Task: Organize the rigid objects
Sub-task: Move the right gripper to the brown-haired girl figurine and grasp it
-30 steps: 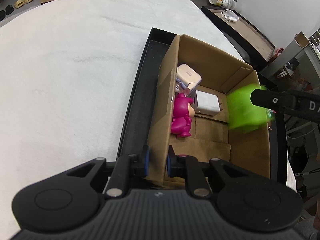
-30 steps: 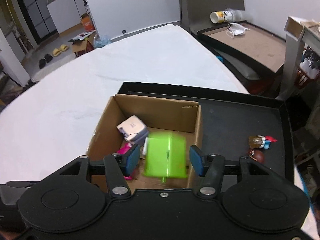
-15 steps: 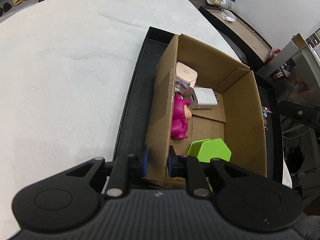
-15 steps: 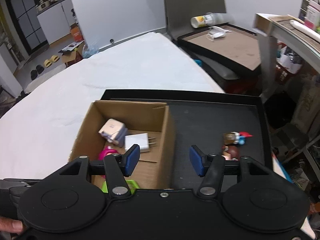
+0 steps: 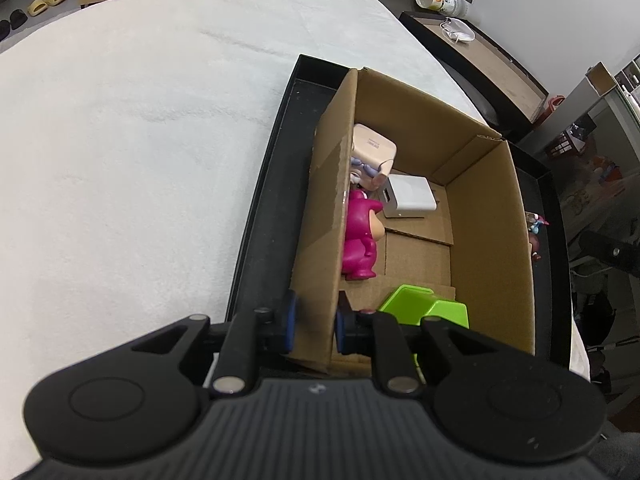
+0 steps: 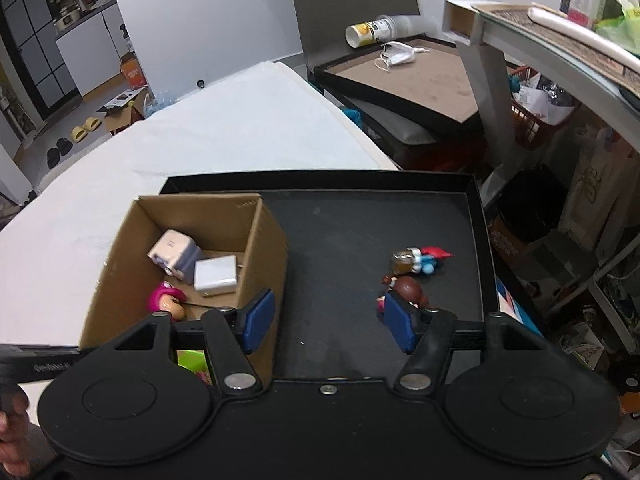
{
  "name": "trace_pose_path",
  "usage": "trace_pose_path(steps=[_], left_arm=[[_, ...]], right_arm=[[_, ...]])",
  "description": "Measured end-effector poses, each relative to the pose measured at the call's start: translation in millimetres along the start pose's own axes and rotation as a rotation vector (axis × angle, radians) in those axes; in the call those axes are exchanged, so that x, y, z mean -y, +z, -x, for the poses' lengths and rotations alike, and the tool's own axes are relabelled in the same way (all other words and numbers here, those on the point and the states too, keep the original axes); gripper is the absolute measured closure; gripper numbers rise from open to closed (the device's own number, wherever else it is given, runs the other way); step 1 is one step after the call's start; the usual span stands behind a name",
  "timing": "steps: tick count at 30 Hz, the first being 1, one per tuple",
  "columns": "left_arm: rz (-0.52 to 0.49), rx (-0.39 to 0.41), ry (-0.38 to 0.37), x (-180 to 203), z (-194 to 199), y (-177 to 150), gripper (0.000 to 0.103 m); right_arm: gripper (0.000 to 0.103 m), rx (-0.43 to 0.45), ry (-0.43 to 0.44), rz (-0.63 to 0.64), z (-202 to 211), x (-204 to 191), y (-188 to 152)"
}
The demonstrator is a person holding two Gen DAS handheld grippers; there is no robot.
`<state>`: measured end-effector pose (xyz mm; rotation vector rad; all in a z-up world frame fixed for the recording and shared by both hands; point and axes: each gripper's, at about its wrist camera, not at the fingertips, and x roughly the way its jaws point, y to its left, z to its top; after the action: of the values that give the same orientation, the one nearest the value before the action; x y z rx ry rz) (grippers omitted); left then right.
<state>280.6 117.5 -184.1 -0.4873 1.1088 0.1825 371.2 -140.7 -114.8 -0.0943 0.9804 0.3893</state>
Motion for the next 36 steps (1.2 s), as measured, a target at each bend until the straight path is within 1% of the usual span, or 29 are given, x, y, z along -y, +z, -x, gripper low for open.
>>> trace_pose_path(steps=[6, 9, 10, 12, 16, 18, 20, 23, 26, 29, 33, 36], left_arm=[[-0.004, 0.0, 0.006, 1, 0, 0, 0.086], [-0.008, -0.002, 0.014, 4, 0, 1, 0.086], [-0.009, -0.003, 0.015, 4, 0, 1, 0.086], [-0.015, -0.003, 0.017, 5, 0, 1, 0.086], [-0.013, -0.002, 0.025, 5, 1, 0, 0.087], [-0.013, -0.003, 0.03, 5, 1, 0, 0.088], [-0.011, -0.002, 0.033, 6, 1, 1, 0.088], [-0.011, -0.004, 0.041, 8, 1, 1, 0.088], [-0.013, -0.006, 0.051, 11, 0, 2, 0.088], [0.014, -0.003, 0.052, 10, 2, 2, 0.088], [0.002, -0.001, 0.066, 13, 2, 3, 0.088], [0.008, 0.001, 0.064, 12, 3, 3, 0.088]], right_arm=[[0.041, -0.015, -0.006, -0.028, -16, 21, -13], [0.041, -0.013, 0.008, -0.051, -27, 33, -18], [0.04, -0.01, 0.012, -0.05, -30, 36, -19], [0.034, 0.001, 0.013, -0.05, -37, 41, -23], [0.033, -0.005, 0.031, -0.083, -53, 52, -29], [0.033, 0.008, 0.039, -0.087, -58, 54, -30], [0.034, 0.017, 0.045, -0.072, -63, 53, -30], [0.034, 0.02, 0.023, -0.03, -71, 52, -31], [0.034, 0.004, -0.001, 0.007, -81, 52, -33], [0.034, -0.01, -0.027, 0.043, -92, 51, -35], [0.035, -0.015, -0.03, 0.068, -99, 47, -34], [0.035, -0.017, -0.051, 0.08, -105, 44, -35]])
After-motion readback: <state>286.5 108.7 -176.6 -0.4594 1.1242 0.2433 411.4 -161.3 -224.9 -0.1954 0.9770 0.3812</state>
